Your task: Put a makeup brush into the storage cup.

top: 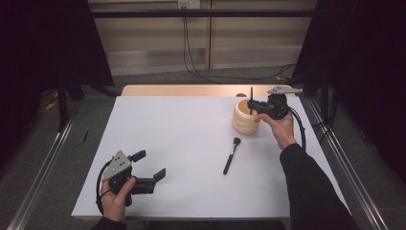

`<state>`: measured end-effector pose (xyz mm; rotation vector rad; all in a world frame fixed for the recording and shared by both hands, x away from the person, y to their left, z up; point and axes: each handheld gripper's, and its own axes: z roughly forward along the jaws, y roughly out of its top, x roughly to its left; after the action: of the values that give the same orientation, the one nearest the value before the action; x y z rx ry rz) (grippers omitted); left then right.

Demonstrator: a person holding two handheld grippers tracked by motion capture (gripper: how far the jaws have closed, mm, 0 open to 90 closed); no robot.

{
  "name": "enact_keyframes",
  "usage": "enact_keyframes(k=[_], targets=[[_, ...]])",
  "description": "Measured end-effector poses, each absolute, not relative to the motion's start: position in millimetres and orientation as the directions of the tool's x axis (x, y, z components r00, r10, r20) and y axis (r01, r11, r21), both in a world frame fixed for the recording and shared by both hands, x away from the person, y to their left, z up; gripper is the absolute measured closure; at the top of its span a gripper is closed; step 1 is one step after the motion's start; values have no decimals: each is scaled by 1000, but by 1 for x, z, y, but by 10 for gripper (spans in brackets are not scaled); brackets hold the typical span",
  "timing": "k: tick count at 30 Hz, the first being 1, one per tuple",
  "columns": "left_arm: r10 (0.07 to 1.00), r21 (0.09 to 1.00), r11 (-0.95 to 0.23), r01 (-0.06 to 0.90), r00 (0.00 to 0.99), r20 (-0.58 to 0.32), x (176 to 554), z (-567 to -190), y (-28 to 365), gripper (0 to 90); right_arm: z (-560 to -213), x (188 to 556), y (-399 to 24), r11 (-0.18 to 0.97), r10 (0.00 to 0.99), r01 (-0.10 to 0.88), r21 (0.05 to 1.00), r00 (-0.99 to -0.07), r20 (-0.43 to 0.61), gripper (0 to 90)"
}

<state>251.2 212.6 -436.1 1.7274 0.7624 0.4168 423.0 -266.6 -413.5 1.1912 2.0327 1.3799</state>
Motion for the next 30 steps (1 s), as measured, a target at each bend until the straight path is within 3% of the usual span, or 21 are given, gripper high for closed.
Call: enact_keyframes(k=[9, 19, 22, 24, 30], targets=[[673, 951, -146, 274, 732, -108, 251, -436, 213, 26, -418, 421, -267, 144, 821, 434, 889, -555, 138, 814], [663, 952, -144, 271, 740, -110, 252, -437, 213, 26, -419, 420, -265, 135, 815, 431, 892, -561, 148, 662], [667, 951, -146, 272, 737, -108, 252, -436, 213, 26, -420, 418, -265, 128, 816, 426, 895, -559, 149, 583], [671, 951, -153, 270, 734, -101, 251, -436, 213, 26, -420, 417, -265, 120, 820, 426, 897, -552, 152, 448], [675, 952, -150, 267, 731, -99, 250, -436, 212, 28, -418, 414, -265, 111, 830, 410, 905, -539, 143, 211]])
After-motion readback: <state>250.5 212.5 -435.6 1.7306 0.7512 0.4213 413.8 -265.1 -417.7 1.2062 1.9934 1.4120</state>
